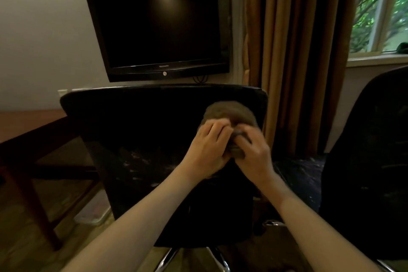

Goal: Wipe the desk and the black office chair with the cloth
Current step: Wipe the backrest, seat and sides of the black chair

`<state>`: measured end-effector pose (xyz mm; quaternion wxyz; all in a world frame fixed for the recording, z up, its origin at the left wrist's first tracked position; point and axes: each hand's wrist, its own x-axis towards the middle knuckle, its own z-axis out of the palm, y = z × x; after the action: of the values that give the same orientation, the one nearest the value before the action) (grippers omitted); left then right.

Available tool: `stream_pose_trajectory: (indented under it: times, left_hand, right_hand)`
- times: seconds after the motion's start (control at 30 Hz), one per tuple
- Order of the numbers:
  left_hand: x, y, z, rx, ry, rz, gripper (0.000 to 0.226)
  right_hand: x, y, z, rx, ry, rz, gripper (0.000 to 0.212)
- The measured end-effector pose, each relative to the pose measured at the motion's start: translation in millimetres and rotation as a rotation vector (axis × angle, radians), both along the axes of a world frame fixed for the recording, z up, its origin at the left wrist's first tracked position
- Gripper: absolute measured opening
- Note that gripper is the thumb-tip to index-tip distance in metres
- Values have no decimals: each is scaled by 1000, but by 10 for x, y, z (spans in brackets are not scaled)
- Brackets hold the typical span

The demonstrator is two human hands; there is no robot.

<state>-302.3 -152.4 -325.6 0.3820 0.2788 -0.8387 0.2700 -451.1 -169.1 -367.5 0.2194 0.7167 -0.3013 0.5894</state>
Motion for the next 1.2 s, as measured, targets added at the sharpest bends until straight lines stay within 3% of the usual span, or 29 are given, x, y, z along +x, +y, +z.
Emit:
stream_pose_trajectory:
  times: [0.1, 0.2, 0.43, 0.53, 0.67, 0.73, 0.8, 1.0, 1.1, 1.2]
  left_hand:
    - [-374, -56, 364, -106, 46, -49, 37]
    - [-653, -176, 591, -101, -21, 27, 37]
    - [-632, -312, 179, -66, -404, 166, 38]
    - [-422, -341, -204, 148, -560, 305, 43]
    - [-127, -244, -524, 404, -559, 391, 47]
    - [-43, -168, -544, 424, -554, 386, 46]
    - [5, -114, -500, 395, -528, 347, 45]
    - [-28, -37, -185, 34, -476, 153, 35]
    - [-21, -21, 38, -30, -353, 160, 38]
    - [0, -55, 91, -39, -345, 248, 36]
  right_hand:
    - [-305, -5, 401, -155, -70, -142, 21]
    - [-560, -111, 553, -116, -88, -291, 29]
    - [-584, -130, -116, 294, -6, -111, 39]
    - [-356, -95, -432, 495, 50, -31, 43]
    - [-155, -63, -561, 950, 319, 21, 56]
    - [-85, -42, -595, 988, 377, 3, 58]
    - [-45, 12, -625, 911, 297, 14, 55]
    - [-97, 81, -512, 267, 56, -63, 37]
    - [-124, 20, -265, 88, 59, -252, 42]
    - [-137, -100, -130, 59, 155, -401, 46]
